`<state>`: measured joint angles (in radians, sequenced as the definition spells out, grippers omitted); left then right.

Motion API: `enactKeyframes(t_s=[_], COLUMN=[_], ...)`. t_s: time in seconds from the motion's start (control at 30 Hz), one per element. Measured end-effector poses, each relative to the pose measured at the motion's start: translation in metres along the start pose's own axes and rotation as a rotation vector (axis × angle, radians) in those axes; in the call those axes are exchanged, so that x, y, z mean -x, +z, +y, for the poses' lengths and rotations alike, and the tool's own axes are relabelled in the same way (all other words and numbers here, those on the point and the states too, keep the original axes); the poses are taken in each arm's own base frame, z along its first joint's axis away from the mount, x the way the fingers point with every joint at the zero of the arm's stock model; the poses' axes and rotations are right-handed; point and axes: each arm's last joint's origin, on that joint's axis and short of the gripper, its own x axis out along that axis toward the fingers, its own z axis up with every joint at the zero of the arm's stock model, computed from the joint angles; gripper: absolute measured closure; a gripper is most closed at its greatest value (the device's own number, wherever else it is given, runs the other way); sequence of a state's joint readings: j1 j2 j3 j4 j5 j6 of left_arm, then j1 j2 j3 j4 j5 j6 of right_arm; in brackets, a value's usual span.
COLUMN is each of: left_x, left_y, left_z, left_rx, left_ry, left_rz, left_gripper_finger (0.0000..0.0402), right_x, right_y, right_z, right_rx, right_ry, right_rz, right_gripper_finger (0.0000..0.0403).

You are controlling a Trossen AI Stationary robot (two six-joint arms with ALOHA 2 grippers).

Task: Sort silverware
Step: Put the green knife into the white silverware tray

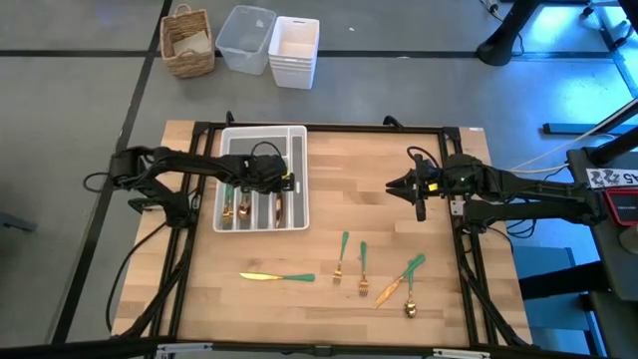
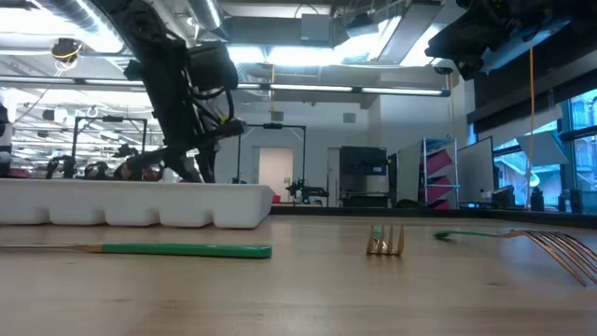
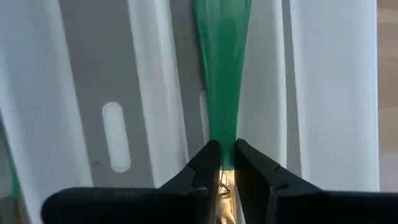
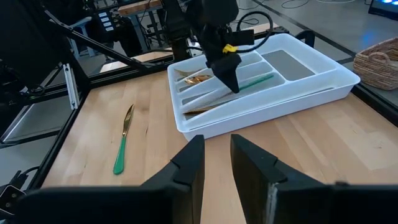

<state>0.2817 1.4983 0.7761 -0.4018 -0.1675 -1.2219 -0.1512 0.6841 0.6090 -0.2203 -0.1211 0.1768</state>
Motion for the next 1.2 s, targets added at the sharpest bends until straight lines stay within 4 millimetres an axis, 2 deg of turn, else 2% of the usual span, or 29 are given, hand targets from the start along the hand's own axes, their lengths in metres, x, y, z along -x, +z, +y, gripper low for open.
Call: enactKeyframes(t_s=[0.3,0.53,0.67,0.83,0.97,1.1,1.2], left_x=[0.001,0.003,0.017,0.052,0.086,0.117,0.131], left_y=[-0.001,-0.002,-0.002,-0.006,-0.025,-0.062,-0.094], left_z=[-0.002,-0.008,-0.012,-0.018,-0.025,-0.036,-0.042], left_rx=[0.001,0.007,-0.038,-0.093,-0.202,-0.289,-0.318], left_ry=[-0.039,-0.13,-0.2,-0.354,-0.526,-0.734,-0.84], left_rz=[0.065,0.131,0.112,0.073,0.073,0.147,0.2], left_gripper_finger=[0.0303,0.0294,0.0299,0.0299,0.03,0.03,0.03], right_x=[0.002,0.021,0.035,0.042,0.042,0.041,0.04], right_y=[0.0,0.002,-0.001,-0.005,-0.006,-0.007,-0.006], right_z=[0.0,0.003,0.004,0.004,0.004,0.004,0.004], right_rx=[0.001,0.046,0.09,0.084,0.08,0.078,0.079], right_ry=[0.001,0.012,0.009,-0.002,-0.003,-0.003,-0.004], right_rz=[-0.007,-0.06,-0.055,-0.041,-0.031,-0.021,-0.021], right_gripper_finger=[0.0322,0.0322,0.0322,0.0322,0.0322,0.0322,0.0322])
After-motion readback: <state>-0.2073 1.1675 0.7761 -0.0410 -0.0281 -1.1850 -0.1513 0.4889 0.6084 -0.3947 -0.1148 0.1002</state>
